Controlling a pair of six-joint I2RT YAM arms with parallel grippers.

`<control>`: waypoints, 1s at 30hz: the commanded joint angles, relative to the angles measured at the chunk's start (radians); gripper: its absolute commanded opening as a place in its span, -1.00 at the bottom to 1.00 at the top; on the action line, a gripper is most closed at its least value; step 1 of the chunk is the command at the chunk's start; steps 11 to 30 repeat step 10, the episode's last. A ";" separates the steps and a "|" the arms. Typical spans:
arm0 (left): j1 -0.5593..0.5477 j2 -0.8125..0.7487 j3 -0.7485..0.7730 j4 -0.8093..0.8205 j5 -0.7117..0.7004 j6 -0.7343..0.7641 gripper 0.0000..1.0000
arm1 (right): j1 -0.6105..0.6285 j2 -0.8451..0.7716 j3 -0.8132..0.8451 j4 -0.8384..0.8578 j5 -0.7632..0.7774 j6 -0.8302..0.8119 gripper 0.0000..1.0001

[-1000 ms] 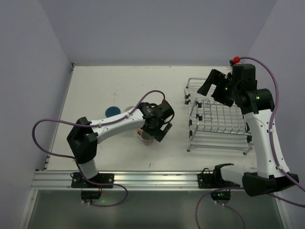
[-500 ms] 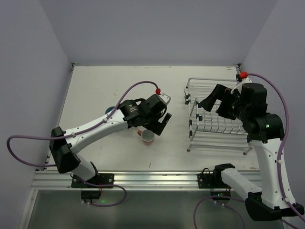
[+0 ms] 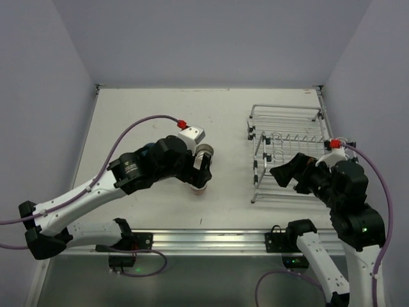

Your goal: Unload the cups from the dish rack

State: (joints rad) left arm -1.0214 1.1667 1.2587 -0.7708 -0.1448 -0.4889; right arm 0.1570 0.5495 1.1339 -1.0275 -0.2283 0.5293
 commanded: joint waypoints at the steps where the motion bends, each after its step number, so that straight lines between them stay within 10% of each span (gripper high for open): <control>1: -0.006 -0.103 -0.100 0.131 0.002 -0.079 1.00 | -0.001 -0.098 -0.101 0.033 -0.034 0.021 0.98; 7: -0.006 -0.283 -0.306 0.254 -0.019 -0.115 1.00 | 0.001 -0.229 -0.348 0.130 -0.046 0.041 0.98; 30: -0.005 -0.331 -0.357 0.292 -0.004 -0.145 1.00 | -0.001 -0.282 -0.321 0.135 -0.036 0.057 0.98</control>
